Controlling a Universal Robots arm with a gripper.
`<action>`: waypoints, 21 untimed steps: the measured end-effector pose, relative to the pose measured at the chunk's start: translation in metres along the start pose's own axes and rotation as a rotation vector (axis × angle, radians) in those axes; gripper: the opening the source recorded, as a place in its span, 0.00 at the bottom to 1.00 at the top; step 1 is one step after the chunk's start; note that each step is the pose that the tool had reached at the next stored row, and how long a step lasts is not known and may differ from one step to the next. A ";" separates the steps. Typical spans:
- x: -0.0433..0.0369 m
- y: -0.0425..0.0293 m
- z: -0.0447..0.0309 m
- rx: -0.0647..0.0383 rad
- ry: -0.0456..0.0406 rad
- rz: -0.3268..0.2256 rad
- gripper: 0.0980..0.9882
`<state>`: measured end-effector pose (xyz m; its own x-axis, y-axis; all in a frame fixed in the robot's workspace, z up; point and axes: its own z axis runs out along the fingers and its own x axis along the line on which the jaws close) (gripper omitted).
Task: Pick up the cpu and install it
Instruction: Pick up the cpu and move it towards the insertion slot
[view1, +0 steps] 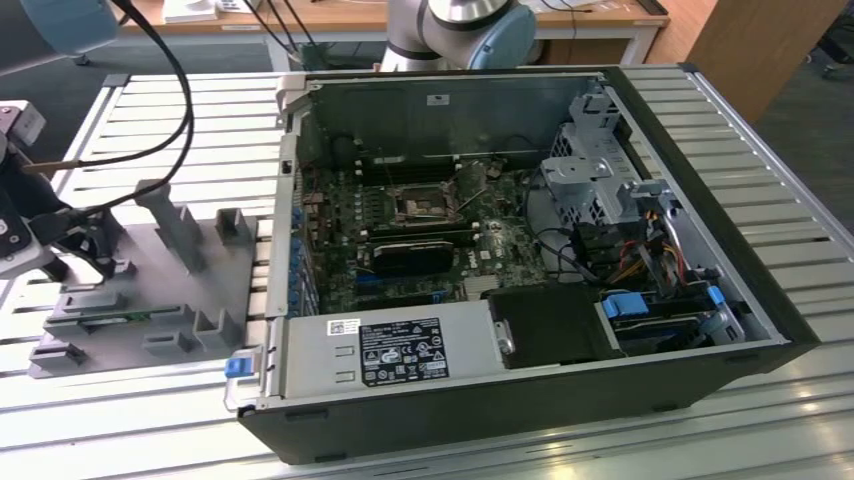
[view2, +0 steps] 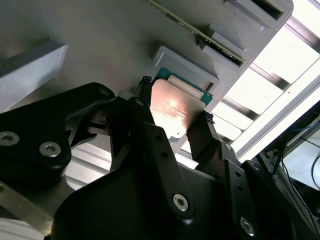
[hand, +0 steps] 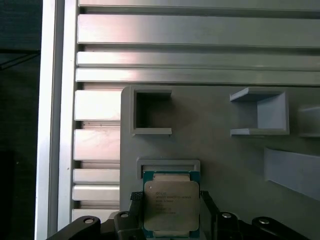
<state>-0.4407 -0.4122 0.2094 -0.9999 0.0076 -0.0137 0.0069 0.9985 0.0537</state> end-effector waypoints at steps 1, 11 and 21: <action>0.0000 0.0000 -0.0007 0.000 0.0001 0.000 0.49; -0.0001 0.0003 -0.0053 0.000 -0.0002 0.000 0.49; -0.0001 0.0004 -0.0072 0.000 0.0000 0.000 0.49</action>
<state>-0.4407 -0.4123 0.2166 -0.9999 0.0076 -0.0137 0.0068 0.9985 0.0538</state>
